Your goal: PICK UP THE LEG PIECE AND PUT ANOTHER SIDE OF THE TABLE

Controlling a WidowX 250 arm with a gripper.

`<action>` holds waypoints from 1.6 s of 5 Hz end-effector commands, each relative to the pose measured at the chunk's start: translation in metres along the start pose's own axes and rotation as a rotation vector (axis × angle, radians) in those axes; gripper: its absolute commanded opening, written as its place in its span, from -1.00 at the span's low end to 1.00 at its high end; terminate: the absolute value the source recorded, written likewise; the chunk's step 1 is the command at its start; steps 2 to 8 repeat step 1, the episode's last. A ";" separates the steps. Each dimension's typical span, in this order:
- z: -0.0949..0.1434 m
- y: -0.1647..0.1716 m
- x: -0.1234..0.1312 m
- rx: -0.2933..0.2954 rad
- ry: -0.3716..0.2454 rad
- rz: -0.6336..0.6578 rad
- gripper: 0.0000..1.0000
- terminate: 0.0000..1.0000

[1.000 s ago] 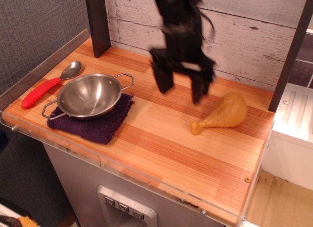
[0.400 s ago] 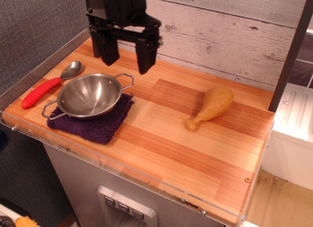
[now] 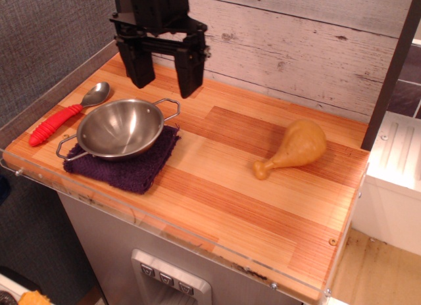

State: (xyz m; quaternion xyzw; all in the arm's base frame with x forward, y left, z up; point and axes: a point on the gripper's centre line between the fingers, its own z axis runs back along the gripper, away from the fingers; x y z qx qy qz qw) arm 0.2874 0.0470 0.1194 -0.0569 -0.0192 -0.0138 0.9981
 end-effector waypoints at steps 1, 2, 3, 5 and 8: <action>0.012 -0.004 -0.005 0.009 -0.035 -0.006 1.00 1.00; 0.012 -0.004 -0.005 0.009 -0.035 -0.006 1.00 1.00; 0.012 -0.004 -0.005 0.009 -0.035 -0.006 1.00 1.00; 0.012 -0.004 -0.005 0.009 -0.035 -0.006 1.00 1.00; 0.012 -0.004 -0.005 0.009 -0.035 -0.006 1.00 1.00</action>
